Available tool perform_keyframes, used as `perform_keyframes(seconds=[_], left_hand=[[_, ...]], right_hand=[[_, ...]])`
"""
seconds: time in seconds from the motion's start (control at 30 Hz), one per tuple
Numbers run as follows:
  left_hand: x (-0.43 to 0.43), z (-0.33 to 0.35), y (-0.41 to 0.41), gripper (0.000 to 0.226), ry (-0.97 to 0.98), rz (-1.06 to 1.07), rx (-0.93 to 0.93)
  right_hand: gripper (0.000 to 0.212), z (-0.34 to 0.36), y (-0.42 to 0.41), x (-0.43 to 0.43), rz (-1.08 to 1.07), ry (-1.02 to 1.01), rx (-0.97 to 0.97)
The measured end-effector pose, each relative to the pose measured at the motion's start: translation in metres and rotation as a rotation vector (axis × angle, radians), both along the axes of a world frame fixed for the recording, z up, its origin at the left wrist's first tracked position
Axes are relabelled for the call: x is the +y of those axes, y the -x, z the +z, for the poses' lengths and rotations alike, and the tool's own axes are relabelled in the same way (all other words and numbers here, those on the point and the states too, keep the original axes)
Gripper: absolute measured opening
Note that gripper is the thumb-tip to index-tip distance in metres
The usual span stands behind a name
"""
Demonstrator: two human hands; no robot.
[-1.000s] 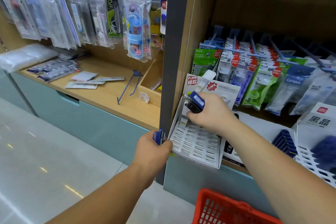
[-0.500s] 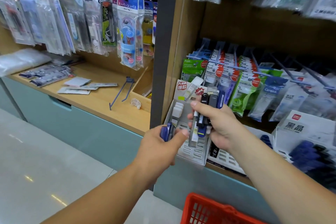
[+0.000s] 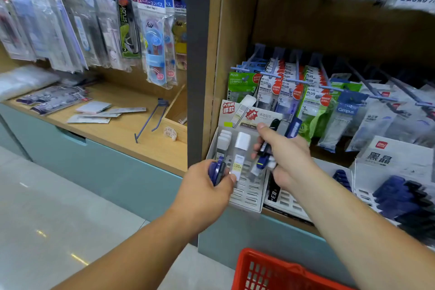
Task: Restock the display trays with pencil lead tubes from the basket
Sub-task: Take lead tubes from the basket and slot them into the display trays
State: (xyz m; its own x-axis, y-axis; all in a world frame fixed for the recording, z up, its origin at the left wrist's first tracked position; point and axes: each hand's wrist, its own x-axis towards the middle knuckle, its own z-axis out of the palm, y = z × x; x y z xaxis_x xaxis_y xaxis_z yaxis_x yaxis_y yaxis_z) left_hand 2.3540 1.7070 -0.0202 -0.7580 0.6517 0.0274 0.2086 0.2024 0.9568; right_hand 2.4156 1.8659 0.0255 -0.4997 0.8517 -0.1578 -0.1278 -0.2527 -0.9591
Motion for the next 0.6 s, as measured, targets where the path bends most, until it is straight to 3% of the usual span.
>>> perform_keyframes(seconds=[0.23, 0.43, 0.6], left_hand=[[-0.009, -0.008, 0.013, 0.004, -0.008, -0.011, -0.059], [-0.014, -0.011, 0.022, 0.009, 0.015, 0.074, -0.067], [-0.016, -0.022, 0.034, 0.006, 0.032, 0.166, -0.119]], right_hand=[[0.024, -0.001, -0.005, 0.002, 0.342, -0.322, -0.231], [0.020, 0.007, 0.005, 0.002, 0.377, -0.678, -0.418], [0.019, 0.011, 0.013, 0.002, 0.290, -0.835, -0.455]])
